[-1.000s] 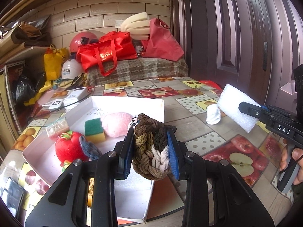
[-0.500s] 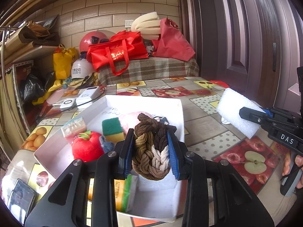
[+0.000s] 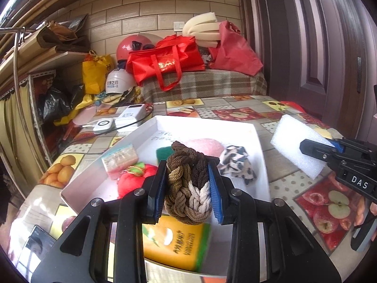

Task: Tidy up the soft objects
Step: 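Carry the rope toy and foam block over the white box with both grippers, then lower the rope toy and foam block into the box and open both grippers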

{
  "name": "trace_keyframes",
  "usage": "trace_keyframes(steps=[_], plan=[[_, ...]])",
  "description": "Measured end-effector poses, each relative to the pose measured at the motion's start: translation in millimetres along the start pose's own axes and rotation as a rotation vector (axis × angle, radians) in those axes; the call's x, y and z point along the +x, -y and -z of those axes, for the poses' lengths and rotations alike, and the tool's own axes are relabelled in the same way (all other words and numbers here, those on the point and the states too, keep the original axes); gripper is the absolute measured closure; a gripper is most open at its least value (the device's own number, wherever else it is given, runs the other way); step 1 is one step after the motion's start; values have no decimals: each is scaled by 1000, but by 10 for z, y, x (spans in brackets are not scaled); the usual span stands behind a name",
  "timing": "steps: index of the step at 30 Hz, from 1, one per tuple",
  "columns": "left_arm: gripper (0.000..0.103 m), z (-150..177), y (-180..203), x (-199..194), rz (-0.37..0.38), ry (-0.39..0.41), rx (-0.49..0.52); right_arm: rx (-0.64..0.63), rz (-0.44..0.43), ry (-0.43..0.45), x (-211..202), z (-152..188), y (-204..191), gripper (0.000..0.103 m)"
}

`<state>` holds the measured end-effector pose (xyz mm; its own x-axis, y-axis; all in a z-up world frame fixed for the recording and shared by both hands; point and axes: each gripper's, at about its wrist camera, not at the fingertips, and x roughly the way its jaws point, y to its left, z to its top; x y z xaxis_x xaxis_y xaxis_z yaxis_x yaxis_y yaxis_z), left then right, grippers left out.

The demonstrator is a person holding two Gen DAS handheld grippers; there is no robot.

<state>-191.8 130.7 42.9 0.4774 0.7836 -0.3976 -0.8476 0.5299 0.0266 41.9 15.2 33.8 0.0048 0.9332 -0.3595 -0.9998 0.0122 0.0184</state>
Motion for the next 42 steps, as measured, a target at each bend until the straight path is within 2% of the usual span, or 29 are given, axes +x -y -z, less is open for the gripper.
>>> trace_keyframes(steps=[12,23,31,35,38,42], plan=[[70,-51,-536,310,-86,-65,-133,10,-15,-27,315,-106,-131,84],[70,-117,-637,498,-131,-86,-132,27,-6,-51,721,-270,-222,84],[70,-173,-563,599,-137,-89,-78,-7,27,-70,1015,-386,-300,84],[70,-194,-389,660,-81,-102,14,-5,32,-74,1071,-408,-294,84],[70,-191,-274,653,-77,-96,72,0,29,-64,1045,-410,-280,84],[70,-199,-292,673,-80,-102,60,-8,30,-58,1038,-413,-298,84]])
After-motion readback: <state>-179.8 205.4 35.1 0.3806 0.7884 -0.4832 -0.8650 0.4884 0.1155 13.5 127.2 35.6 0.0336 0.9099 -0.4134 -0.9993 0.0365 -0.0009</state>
